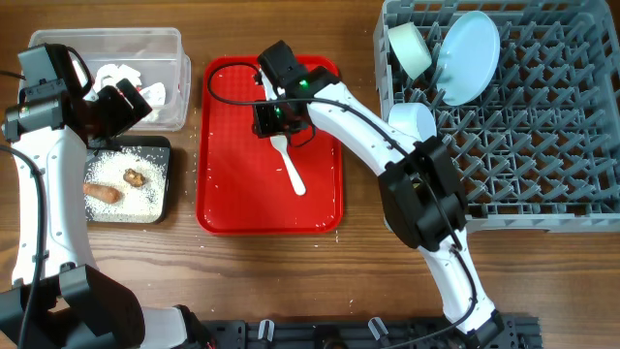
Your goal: Sort waste into correct bins and load items into the dishwasher rack
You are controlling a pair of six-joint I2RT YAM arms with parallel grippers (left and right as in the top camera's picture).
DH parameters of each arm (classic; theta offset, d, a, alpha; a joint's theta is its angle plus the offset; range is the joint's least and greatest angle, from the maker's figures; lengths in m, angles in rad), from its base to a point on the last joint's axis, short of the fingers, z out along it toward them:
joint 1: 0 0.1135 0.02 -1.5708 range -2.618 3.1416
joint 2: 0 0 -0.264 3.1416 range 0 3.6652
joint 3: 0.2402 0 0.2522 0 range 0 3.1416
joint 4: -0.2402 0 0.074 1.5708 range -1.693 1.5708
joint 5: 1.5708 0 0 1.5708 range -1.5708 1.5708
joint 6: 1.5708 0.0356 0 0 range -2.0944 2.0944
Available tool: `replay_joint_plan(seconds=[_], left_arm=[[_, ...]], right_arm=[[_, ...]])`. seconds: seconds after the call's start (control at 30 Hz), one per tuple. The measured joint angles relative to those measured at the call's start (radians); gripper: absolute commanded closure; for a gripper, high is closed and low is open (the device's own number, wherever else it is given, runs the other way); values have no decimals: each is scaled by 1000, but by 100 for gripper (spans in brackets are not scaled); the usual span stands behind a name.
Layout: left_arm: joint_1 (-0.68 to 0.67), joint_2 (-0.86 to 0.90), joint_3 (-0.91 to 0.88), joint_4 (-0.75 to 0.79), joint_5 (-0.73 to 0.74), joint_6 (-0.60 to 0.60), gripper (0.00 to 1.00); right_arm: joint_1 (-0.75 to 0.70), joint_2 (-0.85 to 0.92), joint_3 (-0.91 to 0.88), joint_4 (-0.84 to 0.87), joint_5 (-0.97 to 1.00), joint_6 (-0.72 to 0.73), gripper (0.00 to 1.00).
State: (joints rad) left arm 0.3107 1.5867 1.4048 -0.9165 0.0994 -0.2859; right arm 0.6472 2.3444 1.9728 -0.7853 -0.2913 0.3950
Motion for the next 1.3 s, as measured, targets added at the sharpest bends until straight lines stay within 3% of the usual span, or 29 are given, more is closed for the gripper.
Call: replay_joint_plan(seconds=[0.2, 0.4, 1.0, 1.13, 1.3], left_arm=[[0, 0, 0, 0, 0, 0, 0], [0, 0, 0, 0, 0, 0, 0], [0, 0, 0, 0, 0, 0, 0], [0, 0, 0, 0, 0, 0, 0], [0, 0, 0, 0, 0, 0, 0]], right_arm=[[-2, -4, -11, -45, 117, -123, 46], [-6, -7, -81, -17, 146, -186, 54], [-37, 25, -84, 1, -13, -148, 63], [-37, 25, -84, 0, -11, -146, 74], [-37, 26, -84, -11, -13, -126, 80]])
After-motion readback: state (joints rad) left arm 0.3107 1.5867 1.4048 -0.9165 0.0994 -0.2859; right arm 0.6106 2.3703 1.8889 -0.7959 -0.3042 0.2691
